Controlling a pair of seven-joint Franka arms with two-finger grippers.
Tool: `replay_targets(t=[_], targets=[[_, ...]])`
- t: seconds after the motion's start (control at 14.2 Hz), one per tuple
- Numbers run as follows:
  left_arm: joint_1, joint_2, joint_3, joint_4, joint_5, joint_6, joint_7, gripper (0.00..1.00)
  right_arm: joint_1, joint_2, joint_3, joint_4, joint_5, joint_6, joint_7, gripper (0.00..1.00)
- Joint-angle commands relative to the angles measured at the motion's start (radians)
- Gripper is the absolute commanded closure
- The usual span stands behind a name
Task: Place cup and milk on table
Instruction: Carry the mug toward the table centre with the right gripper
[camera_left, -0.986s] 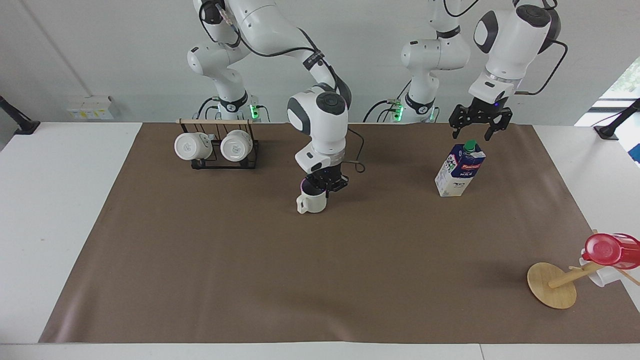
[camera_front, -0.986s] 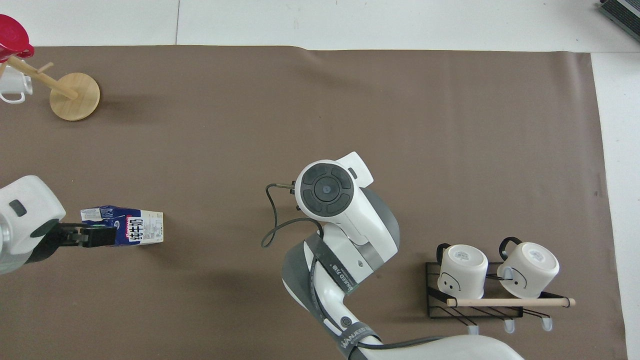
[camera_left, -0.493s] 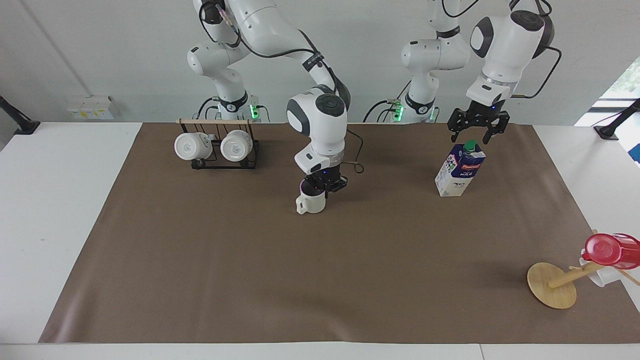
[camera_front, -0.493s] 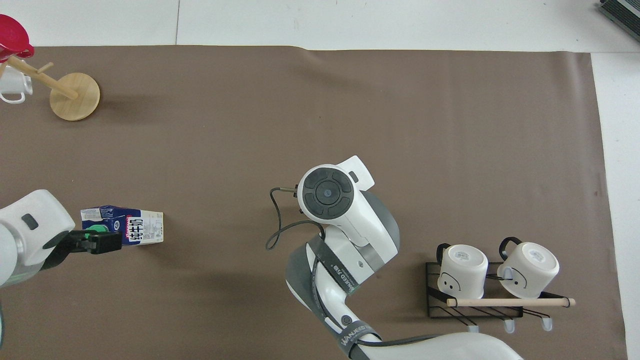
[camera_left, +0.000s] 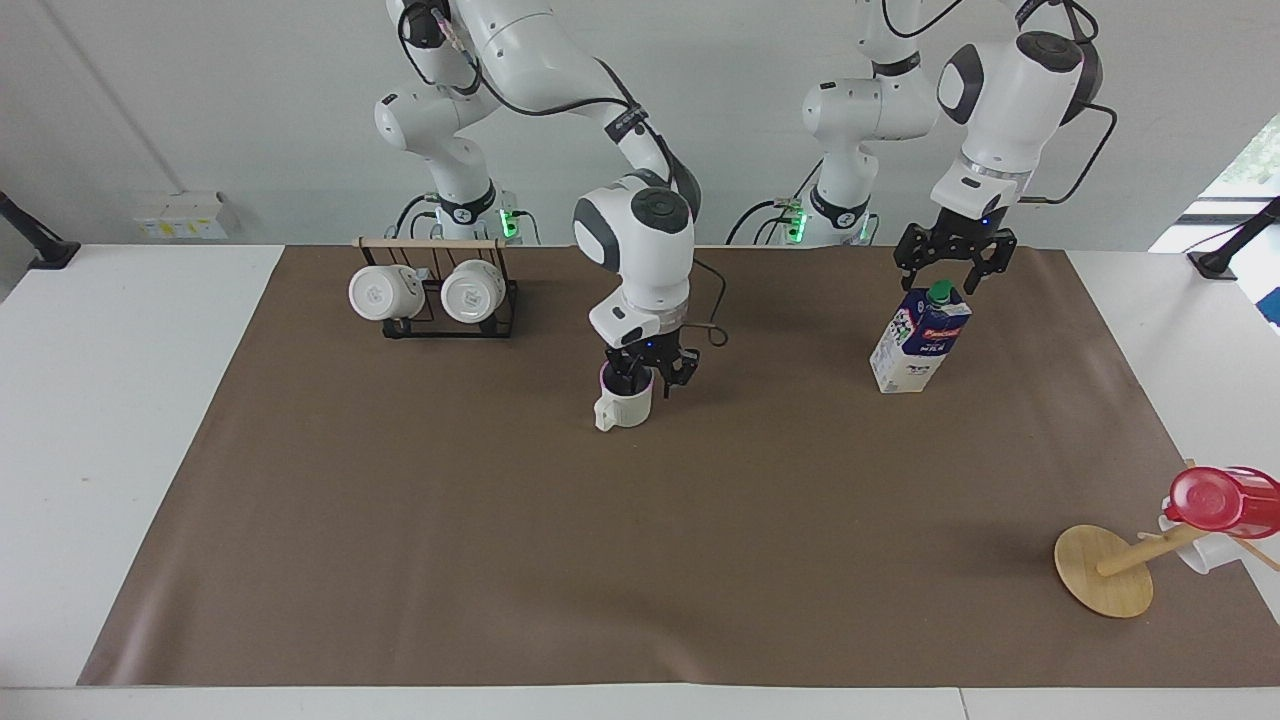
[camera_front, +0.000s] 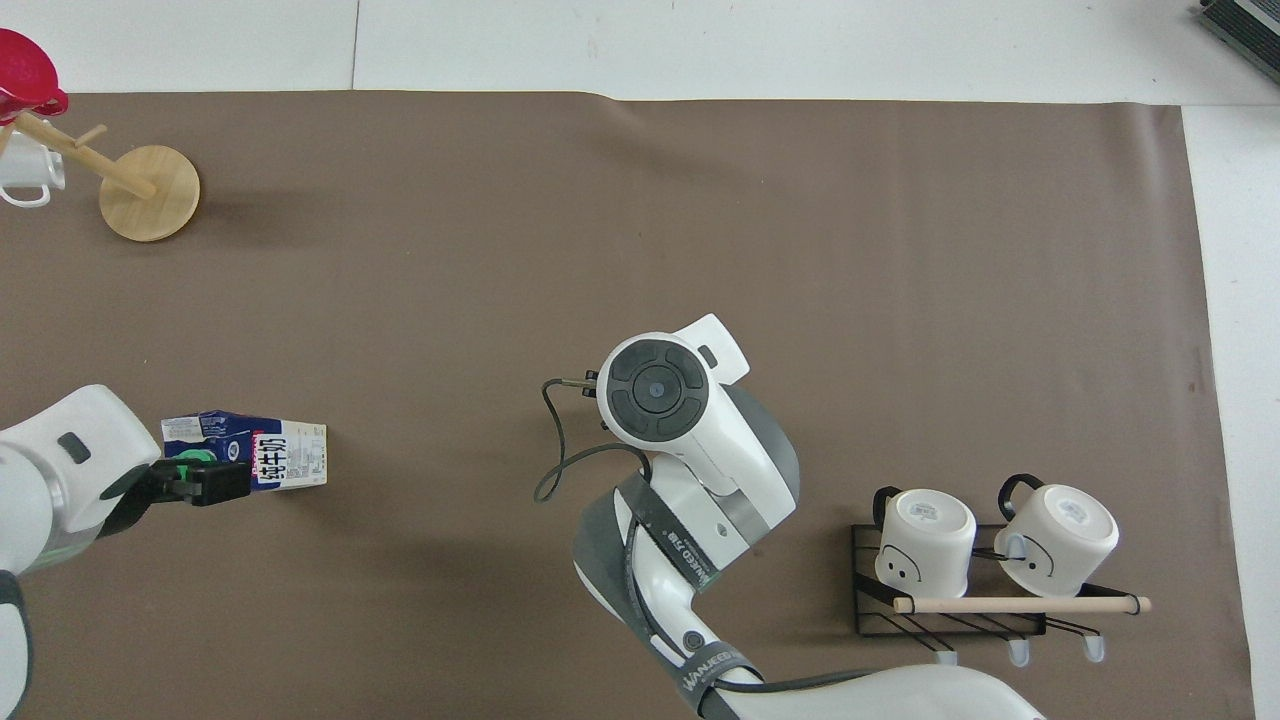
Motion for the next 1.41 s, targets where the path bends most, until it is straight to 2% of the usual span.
replay_targets(t=[0.0, 0.35, 0.7, 0.85, 1.34], targets=[[0.009, -0.011, 0.001, -0.029, -0.004, 0.044, 0.017, 0.0, -0.007, -0.051, 0.0, -0.011, -0.018, 0.023, -0.022, 0.0], [0.01, 0.015, 0.001, -0.032, -0.004, 0.067, 0.017, 0.0, -0.047, -0.168, -0.014, -0.008, -0.018, -0.05, -0.034, 0.0], [0.021, 0.037, 0.001, -0.033, -0.003, 0.094, 0.024, 0.0, -0.148, -0.263, -0.013, 0.001, -0.018, -0.158, -0.155, 0.0], [0.035, 0.041, -0.001, -0.033, -0.003, 0.105, 0.032, 0.0, -0.2, -0.298, -0.013, 0.001, -0.015, -0.185, -0.233, 0.0], [0.033, 0.063, -0.001, -0.055, -0.003, 0.125, 0.029, 0.0, -0.41, -0.427, -0.013, 0.001, 0.003, -0.412, -0.537, 0.0]])
